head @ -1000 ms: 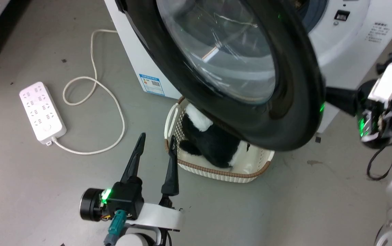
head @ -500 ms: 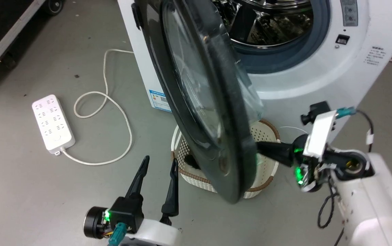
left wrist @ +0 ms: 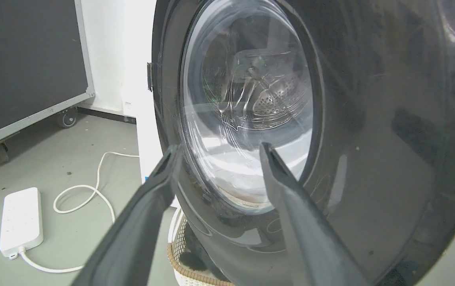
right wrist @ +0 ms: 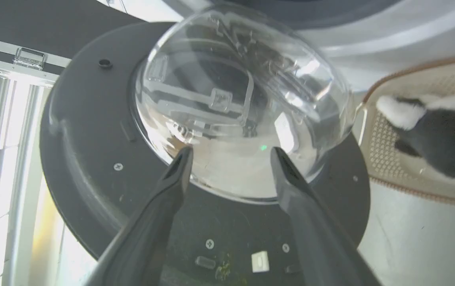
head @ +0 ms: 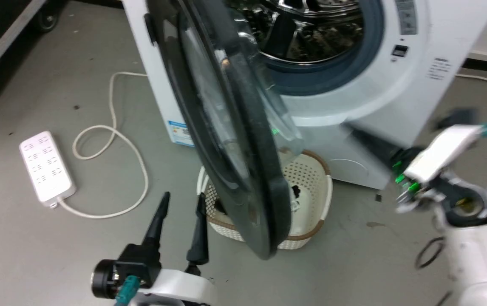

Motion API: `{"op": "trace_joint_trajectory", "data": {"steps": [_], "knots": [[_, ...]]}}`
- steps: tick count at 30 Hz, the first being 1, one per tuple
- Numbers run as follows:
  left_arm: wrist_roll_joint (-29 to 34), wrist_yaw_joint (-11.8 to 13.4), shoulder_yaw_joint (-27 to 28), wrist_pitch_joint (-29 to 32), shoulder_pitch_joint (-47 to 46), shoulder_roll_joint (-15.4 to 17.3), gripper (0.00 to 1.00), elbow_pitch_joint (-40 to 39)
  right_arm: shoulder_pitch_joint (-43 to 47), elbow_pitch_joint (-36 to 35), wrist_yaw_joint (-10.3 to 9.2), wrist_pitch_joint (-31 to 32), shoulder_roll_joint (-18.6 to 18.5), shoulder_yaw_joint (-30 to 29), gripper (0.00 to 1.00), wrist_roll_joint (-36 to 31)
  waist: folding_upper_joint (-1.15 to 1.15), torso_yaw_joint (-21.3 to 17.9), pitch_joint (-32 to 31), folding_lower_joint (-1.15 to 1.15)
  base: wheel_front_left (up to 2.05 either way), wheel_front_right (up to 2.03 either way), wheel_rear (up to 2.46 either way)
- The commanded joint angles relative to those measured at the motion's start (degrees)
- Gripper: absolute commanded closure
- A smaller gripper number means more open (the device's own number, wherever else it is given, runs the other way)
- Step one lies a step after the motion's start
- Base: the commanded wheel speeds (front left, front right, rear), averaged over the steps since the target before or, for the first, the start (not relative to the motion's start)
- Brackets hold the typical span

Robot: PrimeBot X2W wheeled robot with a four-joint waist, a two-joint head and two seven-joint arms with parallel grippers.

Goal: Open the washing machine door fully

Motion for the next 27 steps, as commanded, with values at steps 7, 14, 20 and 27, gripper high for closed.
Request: {"op": "trace_joint_trajectory", "data": {"steps": [7,14,20,27], "knots": [[-0.34,-1.24,3.48,-0.30,-0.23,0.10,0.00,-1.13,7.48,-21.14,0.06,-23.93,-10.51,4.90,0.00,-20.25,0.00,-4.84,-1.10,0.00,0.00,0.00,0.00],[-0.09,-2.68,6.45,-0.30,0.85,0.10,0.00,-0.96,17.58,-26.34,0.06,-44.91,-16.55,6.09,0.00,-42.77,0.00,-8.68,-2.96,0.00,0.00,0.00,0.00],[0.71,-3.32,7.71,-0.30,2.79,0.10,0.00,-1.10,27.43,-29.45,0.06,-51.00,-9.99,1.40,0.00,-57.12,0.00,-10.84,-3.87,0.00,0.00,0.00,0.00],[1.37,-3.50,7.18,-0.30,4.31,0.10,0.00,-0.64,36.17,-30.50,0.06,-53.06,-2.27,0.07,0.00,-65.33,0.00,-11.60,-4.05,0.00,0.00,0.00,0.00]]}}
